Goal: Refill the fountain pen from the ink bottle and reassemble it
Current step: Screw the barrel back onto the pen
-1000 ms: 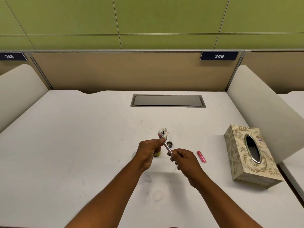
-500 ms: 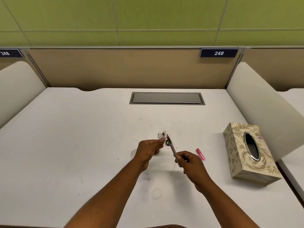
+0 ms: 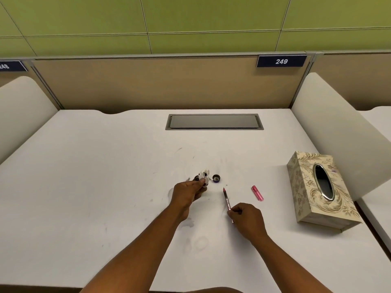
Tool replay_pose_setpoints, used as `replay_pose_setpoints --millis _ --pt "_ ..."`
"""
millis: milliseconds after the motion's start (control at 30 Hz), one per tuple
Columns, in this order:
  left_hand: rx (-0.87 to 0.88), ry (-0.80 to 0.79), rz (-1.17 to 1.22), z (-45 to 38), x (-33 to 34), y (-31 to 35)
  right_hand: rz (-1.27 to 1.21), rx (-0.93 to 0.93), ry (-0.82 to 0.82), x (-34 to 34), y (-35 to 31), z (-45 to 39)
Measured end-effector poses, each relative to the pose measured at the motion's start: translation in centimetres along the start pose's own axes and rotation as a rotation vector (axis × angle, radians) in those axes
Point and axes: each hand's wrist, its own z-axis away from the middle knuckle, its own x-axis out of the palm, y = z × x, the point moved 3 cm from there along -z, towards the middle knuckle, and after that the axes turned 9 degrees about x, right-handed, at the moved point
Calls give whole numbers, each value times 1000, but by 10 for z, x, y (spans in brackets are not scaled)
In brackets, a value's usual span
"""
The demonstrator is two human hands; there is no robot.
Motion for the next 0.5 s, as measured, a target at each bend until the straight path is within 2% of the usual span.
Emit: replay_pose_setpoints --millis 300,500 --pt "-28 59 -3 1 -13 -1 96 -25 55 6 4 -4" --pt "-51 42 0 4 -13 -6 114 -24 70 8 4 -5"
